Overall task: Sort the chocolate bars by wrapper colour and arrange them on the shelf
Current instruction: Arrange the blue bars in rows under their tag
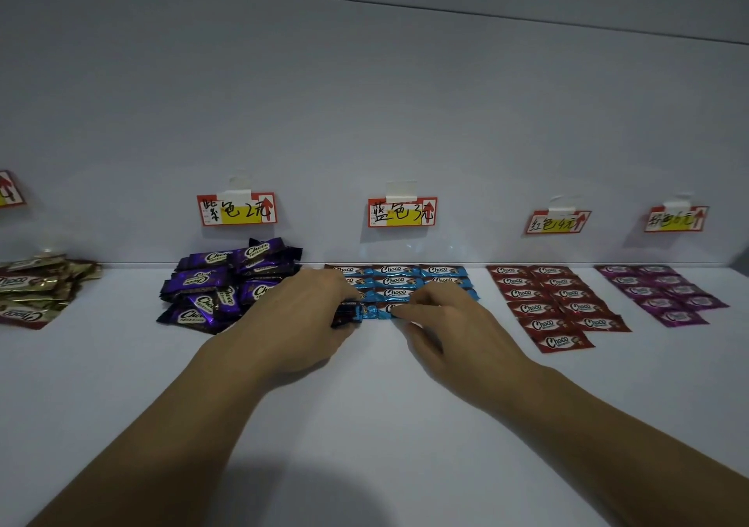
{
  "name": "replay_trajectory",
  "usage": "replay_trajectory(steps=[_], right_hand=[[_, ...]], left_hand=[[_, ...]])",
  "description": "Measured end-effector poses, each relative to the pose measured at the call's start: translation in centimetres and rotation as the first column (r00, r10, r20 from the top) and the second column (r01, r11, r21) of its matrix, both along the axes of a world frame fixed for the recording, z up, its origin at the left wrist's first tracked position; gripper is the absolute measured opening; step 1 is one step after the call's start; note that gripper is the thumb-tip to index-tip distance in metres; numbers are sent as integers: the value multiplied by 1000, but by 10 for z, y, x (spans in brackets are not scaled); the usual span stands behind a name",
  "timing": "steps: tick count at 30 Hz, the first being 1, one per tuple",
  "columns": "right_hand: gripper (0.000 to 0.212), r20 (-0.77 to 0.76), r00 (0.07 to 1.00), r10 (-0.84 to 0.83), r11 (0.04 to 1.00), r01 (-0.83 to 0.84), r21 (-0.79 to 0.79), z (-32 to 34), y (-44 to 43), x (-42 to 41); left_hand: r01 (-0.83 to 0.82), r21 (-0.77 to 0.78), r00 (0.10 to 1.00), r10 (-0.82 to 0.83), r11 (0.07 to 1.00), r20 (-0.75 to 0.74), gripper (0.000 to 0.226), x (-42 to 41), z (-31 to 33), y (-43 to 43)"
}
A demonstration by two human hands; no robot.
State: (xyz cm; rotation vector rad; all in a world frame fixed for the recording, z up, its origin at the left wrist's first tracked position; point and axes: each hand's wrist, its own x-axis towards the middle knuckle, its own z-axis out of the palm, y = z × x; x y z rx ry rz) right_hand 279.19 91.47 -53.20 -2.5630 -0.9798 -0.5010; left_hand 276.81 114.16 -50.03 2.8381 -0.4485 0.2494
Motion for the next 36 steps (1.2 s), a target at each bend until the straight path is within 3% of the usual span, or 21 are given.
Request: replay_trajectory(steps=[9,13,17,21,26,30,33,36], right_hand=[[26,9,1000,3,1000,-3,1,2,0,-1],[29,-26,999,-38,964,44,263,16,-1,-2],[19,-258,947,190,774,18,633,37,-6,-5],[14,-317,896,311,730,-12,683,42,-9,-7],[7,-298,899,322,761,-59,646,43,-13,-4],[13,-402,853,333,598,139,789,56,-16,-3],[6,-474,787,396,501,248,830,62,-21,-2],[14,-520,757,395,488,307,817,65,-25,-1]], left_hand=[[-17,-51,1000,16,999,-10,31,-5,6,-2],[-40,-411,996,2,911,-92,36,-10,15,-10],[-24,-643,956,-170,766,-238,43,-24,26,-25],[0,-701,925,-266,713,-271,36,-36,31,-40],[-17,-697,916,-269,717,-298,41,-34,28,-42],[-98,-757,906,-257,646,-336,31,-34,30,-43],[-128,-811,907,-264,570,-328,40,-31,28,-43],[-135,-850,920,-253,509,-298,23,-30,25,-45]])
